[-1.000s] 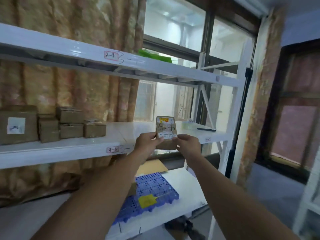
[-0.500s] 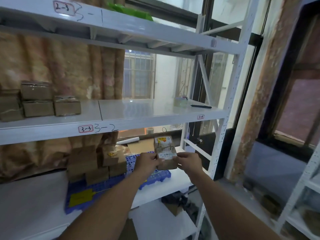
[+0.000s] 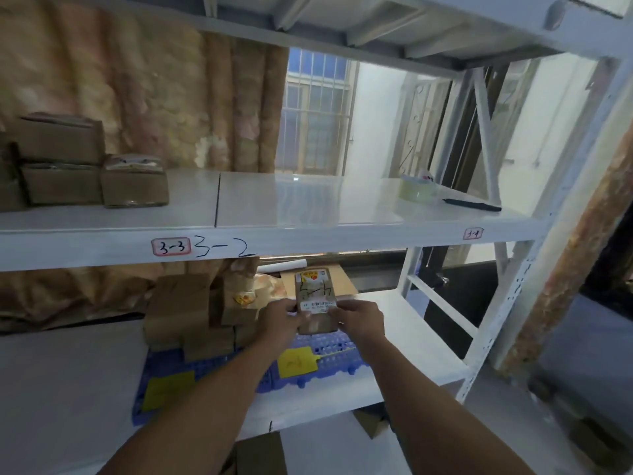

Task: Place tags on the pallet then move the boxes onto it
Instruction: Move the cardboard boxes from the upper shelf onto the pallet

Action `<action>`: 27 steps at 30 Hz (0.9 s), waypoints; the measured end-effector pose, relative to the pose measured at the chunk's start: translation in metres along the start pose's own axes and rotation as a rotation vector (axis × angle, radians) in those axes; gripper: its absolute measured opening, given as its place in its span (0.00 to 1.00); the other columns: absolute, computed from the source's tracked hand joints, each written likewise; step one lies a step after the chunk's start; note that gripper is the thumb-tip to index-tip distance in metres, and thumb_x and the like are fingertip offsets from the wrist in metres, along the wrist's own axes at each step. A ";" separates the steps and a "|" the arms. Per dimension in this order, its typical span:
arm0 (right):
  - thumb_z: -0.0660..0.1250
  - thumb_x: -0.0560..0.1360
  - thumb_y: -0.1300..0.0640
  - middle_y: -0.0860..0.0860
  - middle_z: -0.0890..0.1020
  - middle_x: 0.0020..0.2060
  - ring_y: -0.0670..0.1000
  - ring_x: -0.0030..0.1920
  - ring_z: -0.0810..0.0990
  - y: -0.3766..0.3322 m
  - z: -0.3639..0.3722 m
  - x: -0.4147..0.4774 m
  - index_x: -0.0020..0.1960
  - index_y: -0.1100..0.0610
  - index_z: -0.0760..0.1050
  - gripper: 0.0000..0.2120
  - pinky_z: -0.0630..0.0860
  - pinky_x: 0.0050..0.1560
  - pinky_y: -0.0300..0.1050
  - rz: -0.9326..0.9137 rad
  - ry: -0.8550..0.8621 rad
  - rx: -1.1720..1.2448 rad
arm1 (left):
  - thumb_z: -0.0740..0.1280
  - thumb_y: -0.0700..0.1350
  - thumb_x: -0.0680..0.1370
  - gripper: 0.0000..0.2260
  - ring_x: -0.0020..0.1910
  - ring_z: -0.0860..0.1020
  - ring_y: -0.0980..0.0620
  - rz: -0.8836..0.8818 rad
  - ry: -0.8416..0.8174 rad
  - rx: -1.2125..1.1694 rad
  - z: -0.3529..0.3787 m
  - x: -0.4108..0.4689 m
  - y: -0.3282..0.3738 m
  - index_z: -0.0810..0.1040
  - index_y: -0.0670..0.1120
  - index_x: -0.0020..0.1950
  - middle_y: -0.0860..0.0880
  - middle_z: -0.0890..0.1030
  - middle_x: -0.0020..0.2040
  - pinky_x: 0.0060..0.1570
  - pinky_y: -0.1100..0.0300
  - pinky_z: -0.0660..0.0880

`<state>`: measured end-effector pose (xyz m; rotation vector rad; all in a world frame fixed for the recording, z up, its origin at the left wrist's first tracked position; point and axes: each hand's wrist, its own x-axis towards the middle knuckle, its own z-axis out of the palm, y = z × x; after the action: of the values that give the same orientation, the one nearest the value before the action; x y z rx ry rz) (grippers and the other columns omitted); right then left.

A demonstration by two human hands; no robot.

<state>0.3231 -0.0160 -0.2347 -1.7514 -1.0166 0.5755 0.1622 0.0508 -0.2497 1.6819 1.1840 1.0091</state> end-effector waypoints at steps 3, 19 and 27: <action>0.75 0.64 0.44 0.49 0.88 0.41 0.53 0.45 0.86 0.008 0.022 0.030 0.50 0.48 0.87 0.16 0.82 0.53 0.56 -0.005 -0.022 0.018 | 0.74 0.43 0.76 0.06 0.44 0.83 0.44 0.028 0.028 0.062 -0.004 0.021 -0.006 0.86 0.41 0.49 0.44 0.86 0.46 0.46 0.44 0.82; 0.73 0.75 0.57 0.51 0.88 0.45 0.50 0.45 0.86 0.079 0.071 0.136 0.54 0.56 0.86 0.10 0.83 0.52 0.50 0.043 -0.236 0.012 | 0.64 0.36 0.80 0.09 0.58 0.77 0.42 -0.027 0.214 0.667 0.074 0.090 -0.069 0.81 0.41 0.57 0.44 0.76 0.61 0.54 0.54 0.70; 0.72 0.76 0.52 0.51 0.87 0.49 0.49 0.47 0.84 0.131 0.107 0.157 0.58 0.55 0.85 0.13 0.82 0.52 0.49 0.146 -0.304 -0.050 | 0.64 0.40 0.81 0.12 0.59 0.75 0.44 0.010 -0.026 0.939 0.095 0.097 -0.125 0.75 0.43 0.65 0.44 0.73 0.64 0.51 0.52 0.74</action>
<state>0.3750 0.1511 -0.3853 -1.8283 -1.1230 0.9372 0.2358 0.1540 -0.3839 2.3793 1.7846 0.4160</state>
